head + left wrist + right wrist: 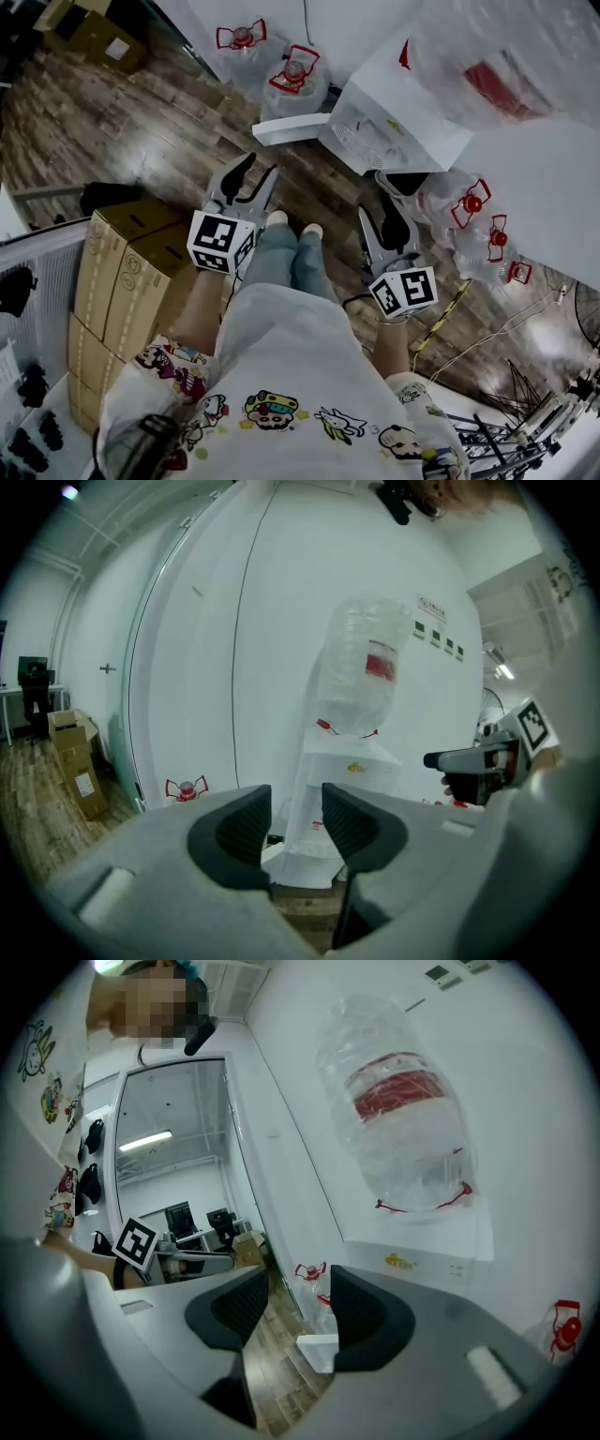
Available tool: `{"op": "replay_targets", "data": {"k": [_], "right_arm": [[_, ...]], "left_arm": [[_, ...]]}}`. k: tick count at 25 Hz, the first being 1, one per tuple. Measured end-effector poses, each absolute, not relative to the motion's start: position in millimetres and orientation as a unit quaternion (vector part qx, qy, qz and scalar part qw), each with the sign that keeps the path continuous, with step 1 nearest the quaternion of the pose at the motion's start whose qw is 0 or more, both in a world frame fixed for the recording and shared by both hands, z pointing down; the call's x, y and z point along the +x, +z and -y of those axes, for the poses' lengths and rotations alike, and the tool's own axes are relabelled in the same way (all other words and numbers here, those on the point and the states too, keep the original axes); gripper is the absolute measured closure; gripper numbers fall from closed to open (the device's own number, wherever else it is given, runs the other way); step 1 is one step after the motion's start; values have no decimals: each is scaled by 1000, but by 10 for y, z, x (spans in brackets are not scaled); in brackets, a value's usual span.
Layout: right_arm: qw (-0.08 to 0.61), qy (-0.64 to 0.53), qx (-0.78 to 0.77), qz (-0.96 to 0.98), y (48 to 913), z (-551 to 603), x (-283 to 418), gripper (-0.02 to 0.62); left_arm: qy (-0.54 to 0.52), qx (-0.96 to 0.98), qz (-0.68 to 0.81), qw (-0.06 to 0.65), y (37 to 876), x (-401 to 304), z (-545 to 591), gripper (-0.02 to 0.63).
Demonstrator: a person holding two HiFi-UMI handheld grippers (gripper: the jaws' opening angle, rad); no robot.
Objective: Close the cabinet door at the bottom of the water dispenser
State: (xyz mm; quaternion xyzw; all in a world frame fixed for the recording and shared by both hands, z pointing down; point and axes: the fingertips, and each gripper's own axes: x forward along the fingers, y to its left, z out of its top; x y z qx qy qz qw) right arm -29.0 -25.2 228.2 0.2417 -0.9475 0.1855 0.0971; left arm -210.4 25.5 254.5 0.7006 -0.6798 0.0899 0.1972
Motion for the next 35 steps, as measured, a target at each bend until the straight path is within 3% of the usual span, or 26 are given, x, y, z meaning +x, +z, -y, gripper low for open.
{"op": "replay_targets", "data": {"k": [21,35], "right_arm": [[141,224,225,938,3537,344,-1426,403],[182,261,233,919,4486,376,-1602,405]], "left_arm": [[134,702,655,247,4073,-2916,-12,425],[199,698,627,283,5340,-3141,18,405]]}}
